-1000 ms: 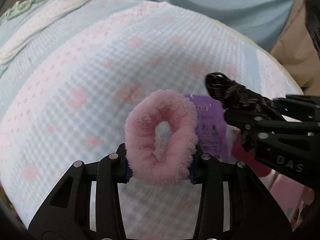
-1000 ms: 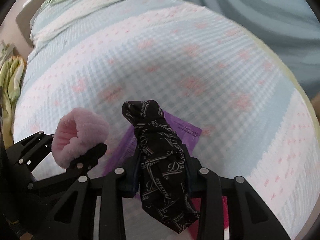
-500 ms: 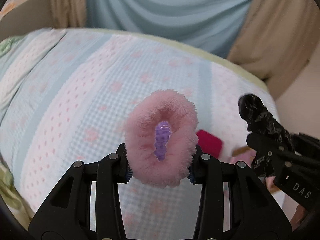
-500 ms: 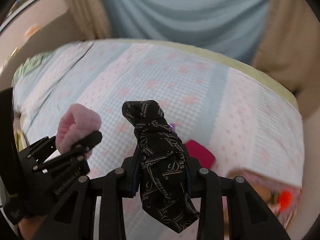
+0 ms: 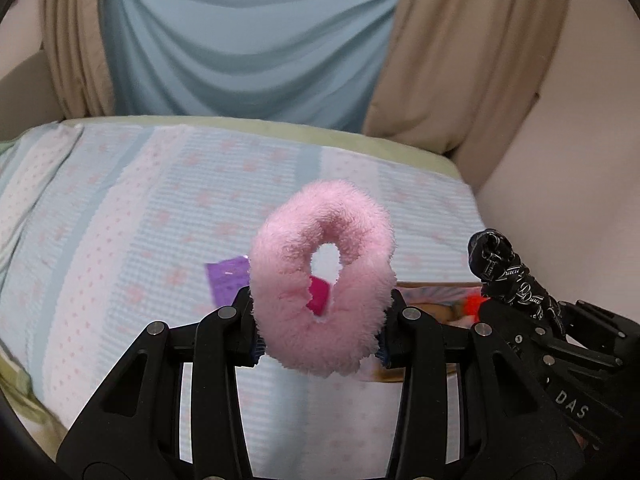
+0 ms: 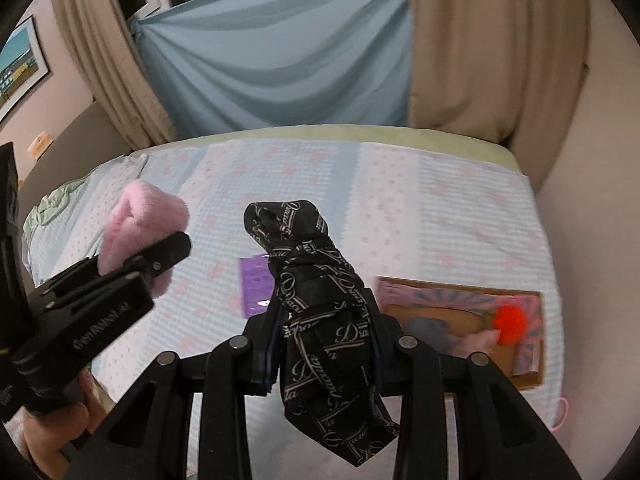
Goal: Organize soft objects
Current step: 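Carry the pink and black scrunchies into the cardboard box with both tools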
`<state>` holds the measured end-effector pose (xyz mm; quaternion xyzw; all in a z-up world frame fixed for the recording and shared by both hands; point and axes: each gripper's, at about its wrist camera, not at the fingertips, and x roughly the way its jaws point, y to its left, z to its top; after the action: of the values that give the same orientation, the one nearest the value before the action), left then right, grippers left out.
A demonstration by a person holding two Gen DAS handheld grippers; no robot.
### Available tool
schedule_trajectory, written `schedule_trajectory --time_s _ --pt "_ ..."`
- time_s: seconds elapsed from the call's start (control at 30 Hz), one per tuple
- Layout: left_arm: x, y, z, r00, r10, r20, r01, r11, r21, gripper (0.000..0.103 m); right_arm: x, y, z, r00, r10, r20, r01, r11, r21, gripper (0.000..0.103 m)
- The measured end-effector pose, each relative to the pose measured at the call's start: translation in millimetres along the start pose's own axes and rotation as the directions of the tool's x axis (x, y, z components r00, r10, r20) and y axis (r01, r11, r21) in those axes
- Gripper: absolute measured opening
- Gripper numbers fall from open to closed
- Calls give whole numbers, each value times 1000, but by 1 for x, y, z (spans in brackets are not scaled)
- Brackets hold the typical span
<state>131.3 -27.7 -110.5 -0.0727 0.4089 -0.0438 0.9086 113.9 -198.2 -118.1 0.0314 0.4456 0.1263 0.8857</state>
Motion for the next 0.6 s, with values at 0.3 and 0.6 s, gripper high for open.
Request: schedule_trajectory --time_s 0.3,0.6 --pt "32 -122 -21 998 -34 -48 36 999 30 37 -24 -133 -23 999 -39 -13 40 995 94 32" --pt "97 -186 -41 984 -22 -177 44 992 118 37 1 -224 -42 993 -82 -88 96 980 175 32"
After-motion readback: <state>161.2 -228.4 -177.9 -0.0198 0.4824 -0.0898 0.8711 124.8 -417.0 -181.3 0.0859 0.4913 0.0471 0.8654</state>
